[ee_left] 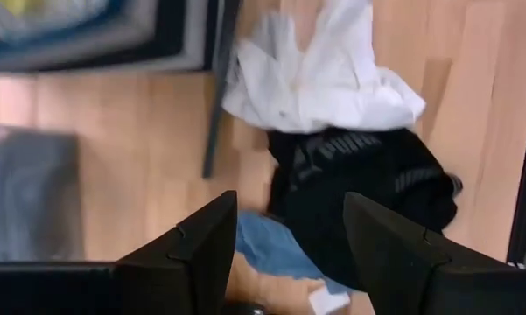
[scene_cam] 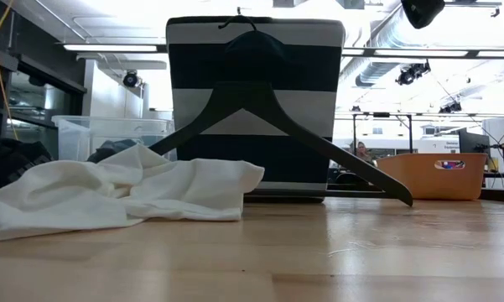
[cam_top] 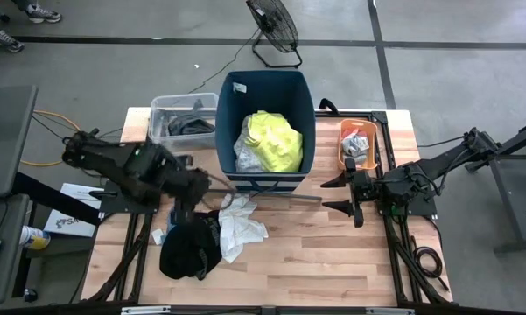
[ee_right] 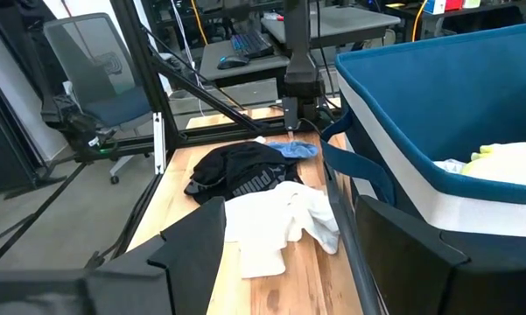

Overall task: Pick & Place Cloths
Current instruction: Put the black boxer into the transparent container

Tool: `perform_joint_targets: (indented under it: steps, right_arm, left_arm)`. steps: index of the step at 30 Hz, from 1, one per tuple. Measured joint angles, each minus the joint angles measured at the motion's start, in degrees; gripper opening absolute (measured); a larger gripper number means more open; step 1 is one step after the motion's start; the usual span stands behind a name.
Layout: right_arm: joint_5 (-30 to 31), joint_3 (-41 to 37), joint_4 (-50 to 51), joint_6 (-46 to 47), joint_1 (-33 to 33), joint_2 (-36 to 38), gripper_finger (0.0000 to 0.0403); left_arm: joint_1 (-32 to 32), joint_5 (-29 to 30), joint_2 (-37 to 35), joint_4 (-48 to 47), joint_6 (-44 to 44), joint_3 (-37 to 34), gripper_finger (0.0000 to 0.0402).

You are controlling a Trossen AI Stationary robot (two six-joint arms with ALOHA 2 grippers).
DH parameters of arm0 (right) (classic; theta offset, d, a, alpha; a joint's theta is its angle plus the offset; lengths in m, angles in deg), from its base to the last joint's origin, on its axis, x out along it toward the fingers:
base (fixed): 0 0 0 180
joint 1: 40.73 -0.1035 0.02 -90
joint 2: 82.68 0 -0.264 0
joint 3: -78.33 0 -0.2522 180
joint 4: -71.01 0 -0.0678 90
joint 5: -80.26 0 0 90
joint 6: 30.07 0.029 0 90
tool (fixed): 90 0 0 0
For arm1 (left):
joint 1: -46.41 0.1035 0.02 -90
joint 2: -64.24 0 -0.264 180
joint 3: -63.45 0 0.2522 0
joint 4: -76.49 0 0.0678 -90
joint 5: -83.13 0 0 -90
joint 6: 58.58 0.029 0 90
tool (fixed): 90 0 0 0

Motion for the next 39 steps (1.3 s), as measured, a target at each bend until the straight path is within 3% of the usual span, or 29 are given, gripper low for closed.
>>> perform_joint_targets:
  steps: [10, 21, 29, 39]
  right_arm:
    - [0.0, 0.0, 0.0, 0.0, 0.0, 0.0, 0.0247]
    - [0.0, 0.0, 0.0, 0.0, 0.0, 0.0, 0.0247]
    - [0.0, 0.0, 0.0, 0.0, 0.0, 0.0, 0.0247]
    - [0.0, 0.0, 0.0, 0.0, 0.0, 0.0, 0.0247]
  left_arm:
    - [-14.5, 0.1, -3.5, 10.9, -11.9, -14.4, 0.0204]
    - [-27.8, 0.2, -3.4, 22.0, -5.1, -29.7, 0.0204]
    - [-28.8, 0.2, -3.4, 32.6, -1.9, -39.8, 0.0204]
    - [-28.8, 7.2, -3.3, 36.7, -1.1, -44.9, 0.0205]
